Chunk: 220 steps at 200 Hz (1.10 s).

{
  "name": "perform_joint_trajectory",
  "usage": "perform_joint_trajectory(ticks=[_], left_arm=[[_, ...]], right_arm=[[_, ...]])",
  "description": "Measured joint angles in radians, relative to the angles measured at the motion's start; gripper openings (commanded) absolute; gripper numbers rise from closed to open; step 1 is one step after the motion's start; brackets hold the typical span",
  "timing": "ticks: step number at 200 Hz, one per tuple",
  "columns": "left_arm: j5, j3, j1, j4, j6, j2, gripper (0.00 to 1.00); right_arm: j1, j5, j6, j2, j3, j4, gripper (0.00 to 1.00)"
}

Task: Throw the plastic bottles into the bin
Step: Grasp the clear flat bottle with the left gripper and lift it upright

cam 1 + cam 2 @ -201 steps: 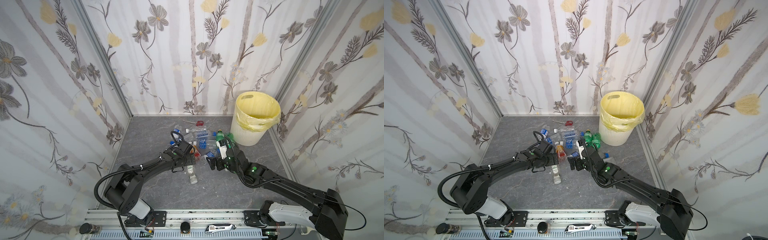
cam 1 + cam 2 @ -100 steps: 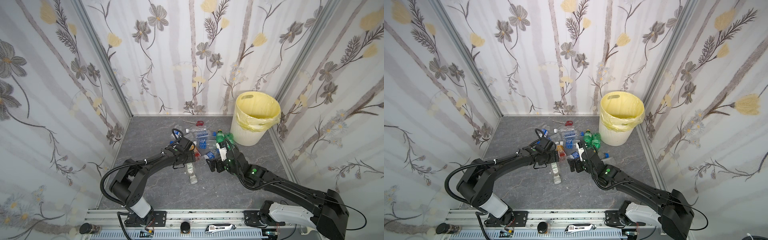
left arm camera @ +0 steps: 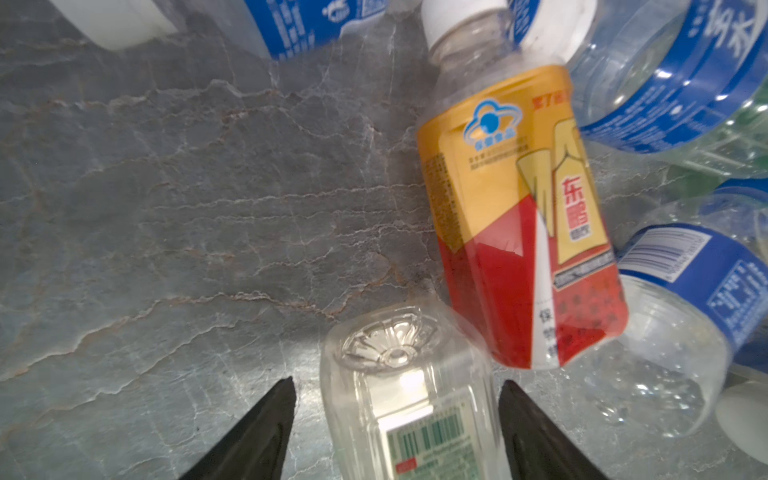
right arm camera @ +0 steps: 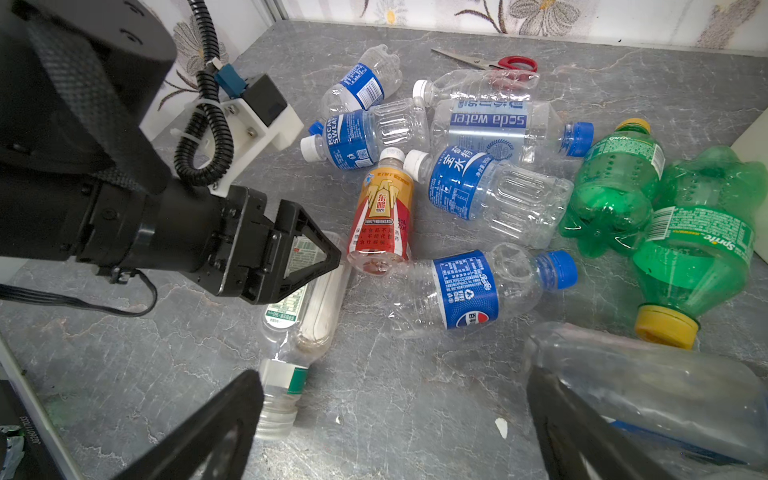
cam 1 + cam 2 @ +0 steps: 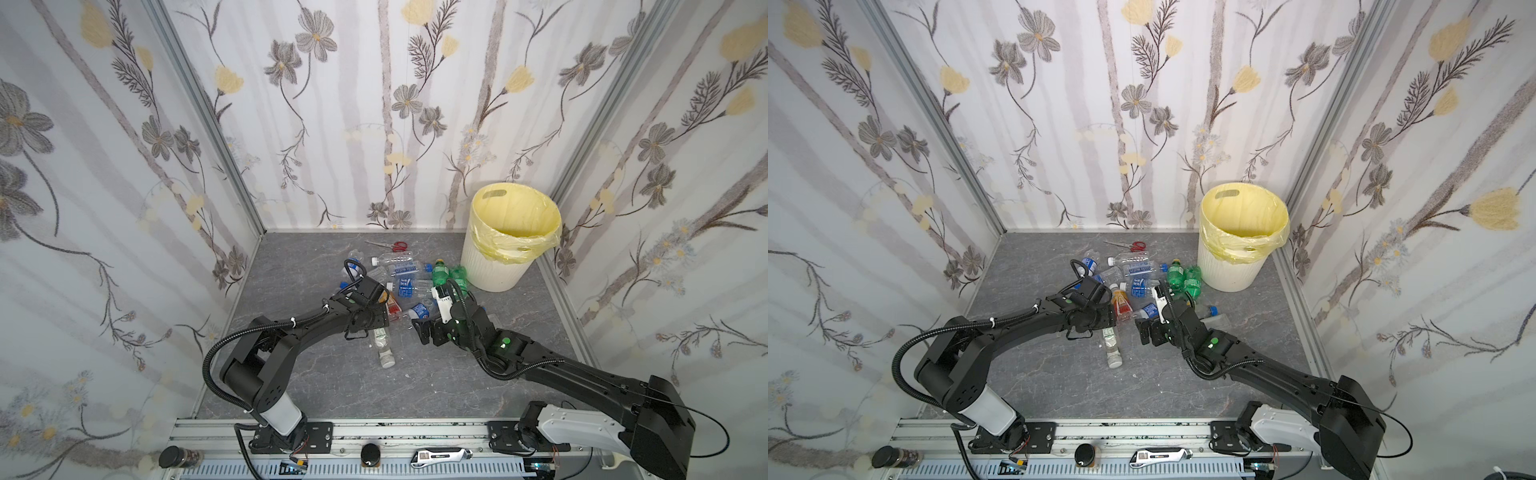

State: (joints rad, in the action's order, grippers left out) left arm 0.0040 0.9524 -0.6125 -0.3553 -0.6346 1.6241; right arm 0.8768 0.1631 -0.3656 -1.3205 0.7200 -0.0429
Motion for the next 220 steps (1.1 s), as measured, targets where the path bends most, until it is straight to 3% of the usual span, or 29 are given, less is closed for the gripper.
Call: perform_joint_trajectory(ticks=[109,220], left_arm=[[-0.006,-0.021,0.000,0.017,0.034,0.002,0.48],[-0.007,0.091,0.025,0.002,0.005,-0.209,0.48]], right_arm=[[0.027,-0.036,-0.045,-0.054,-0.006,0.010,1.00],[0.032,-0.164,-0.236,-0.113,0.109,0.064,1.00]])
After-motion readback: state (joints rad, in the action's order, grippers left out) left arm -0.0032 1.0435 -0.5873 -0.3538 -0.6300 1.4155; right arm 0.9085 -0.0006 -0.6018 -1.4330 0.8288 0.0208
